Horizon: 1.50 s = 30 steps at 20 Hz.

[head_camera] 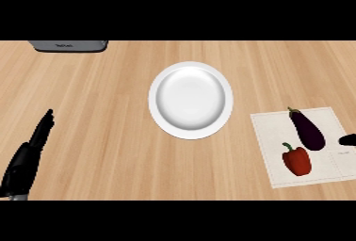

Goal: Pick the eggplant from the placemat and place it in the plate

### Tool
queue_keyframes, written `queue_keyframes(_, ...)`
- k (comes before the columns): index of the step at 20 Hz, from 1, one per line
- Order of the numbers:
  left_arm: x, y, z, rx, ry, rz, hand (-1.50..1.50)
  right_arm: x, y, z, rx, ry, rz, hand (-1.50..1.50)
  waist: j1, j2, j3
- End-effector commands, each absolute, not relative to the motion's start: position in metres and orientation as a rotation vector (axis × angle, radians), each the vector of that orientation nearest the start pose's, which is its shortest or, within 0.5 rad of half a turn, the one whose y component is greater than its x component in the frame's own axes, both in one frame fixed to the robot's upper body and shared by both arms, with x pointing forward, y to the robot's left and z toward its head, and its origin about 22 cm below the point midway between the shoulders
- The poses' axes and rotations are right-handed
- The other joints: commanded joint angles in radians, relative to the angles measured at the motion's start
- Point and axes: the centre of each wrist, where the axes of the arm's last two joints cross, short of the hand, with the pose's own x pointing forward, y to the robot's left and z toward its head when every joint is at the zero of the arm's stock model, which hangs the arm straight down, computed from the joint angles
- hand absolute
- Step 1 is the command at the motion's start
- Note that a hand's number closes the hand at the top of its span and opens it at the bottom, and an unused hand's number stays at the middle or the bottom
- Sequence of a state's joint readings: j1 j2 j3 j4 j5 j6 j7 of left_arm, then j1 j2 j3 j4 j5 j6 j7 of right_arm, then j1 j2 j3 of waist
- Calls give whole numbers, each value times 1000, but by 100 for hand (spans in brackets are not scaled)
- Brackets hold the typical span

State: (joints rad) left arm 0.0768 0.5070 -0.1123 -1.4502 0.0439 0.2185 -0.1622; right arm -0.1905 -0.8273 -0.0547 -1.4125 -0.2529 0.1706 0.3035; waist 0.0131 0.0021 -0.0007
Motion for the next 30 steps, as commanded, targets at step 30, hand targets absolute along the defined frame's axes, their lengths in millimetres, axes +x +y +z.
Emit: queue_keyframes(30, 224, 319, -9, 461, -1517, -290, 0, 343, -411, 29, -290, -808, 899, -150, -3, 0, 1)
